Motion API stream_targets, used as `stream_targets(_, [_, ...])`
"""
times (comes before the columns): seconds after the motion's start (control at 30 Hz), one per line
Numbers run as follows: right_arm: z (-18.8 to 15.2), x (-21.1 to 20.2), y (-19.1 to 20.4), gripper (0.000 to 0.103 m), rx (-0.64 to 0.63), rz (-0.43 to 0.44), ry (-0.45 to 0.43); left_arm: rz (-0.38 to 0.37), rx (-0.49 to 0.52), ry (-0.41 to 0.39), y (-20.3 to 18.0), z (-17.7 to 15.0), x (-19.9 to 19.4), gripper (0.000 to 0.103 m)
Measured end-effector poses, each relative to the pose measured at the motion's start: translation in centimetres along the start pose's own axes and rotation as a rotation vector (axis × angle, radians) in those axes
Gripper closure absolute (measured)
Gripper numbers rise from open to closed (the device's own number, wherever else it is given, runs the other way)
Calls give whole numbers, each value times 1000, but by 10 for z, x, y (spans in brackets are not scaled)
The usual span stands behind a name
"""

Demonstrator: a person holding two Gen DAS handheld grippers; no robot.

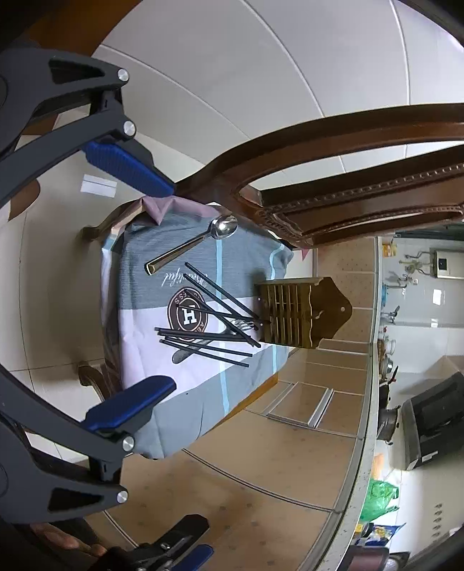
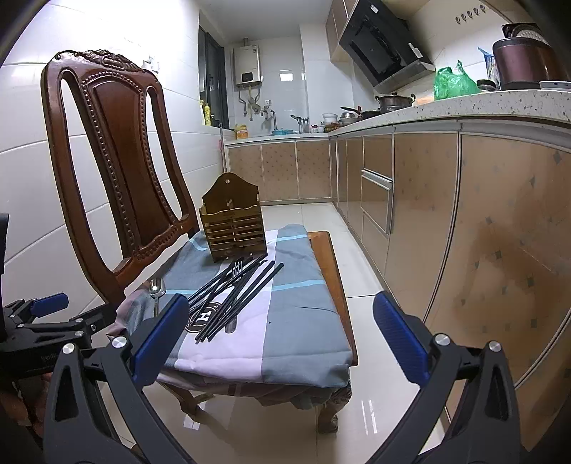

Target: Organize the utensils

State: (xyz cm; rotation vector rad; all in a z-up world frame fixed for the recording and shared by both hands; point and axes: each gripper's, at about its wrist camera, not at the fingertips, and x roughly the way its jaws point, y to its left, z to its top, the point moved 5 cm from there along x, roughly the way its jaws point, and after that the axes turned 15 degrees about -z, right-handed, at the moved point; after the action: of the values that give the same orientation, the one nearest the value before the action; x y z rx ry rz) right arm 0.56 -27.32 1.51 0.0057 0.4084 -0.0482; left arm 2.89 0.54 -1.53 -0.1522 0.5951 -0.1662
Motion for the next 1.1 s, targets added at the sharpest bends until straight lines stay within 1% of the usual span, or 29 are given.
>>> stream_targets(0.17, [-1,2,0,2,0,4,8,15,-11,-27,-1,6,-5,4])
stream_targets(0.23, [-1,1,-1,2,1,3,4,17,-10,-51,-2,7,-8,4])
stream_targets(0.33, [-1,2,-1,2,4,2,2,75,24,-33,-4,6,-6,4])
stream_targets(0.4, [-1,1,0,2,3,-3,0,91,44,-15,-5,6,-4,4])
stream_targets(0.5, [-2,2,0,2,4,-10,-1,50,92,-38,-10,7,-7,4])
stream_targets(0.57, [-1,1,-1,2,2,-17,-8,59,93,-56,-8,8,-10,4])
stream_targets(0.7, [-3,2,0,2,-2,-20,-4,32,93,-62,-9,6,-11,4])
stream_targets(0.8, [-3,2,-1,2,1,-17,-1,53,167,-57,-18,2,-6,4])
stream_targets(0.87, [-2,1,-2,3,9,-15,-7,62,186,-64,-23,1,-6,4])
stream_targets(0.97, [-3,2,-2,2,12,-15,-4,66,172,-62,-22,0,-4,4])
stream_targets(1.03, [-4,3,-2,2,10,-12,5,51,135,-40,-17,-1,-1,4])
stream_targets(1.1, [-4,3,-2,2,8,-14,6,37,133,-23,-15,0,0,4])
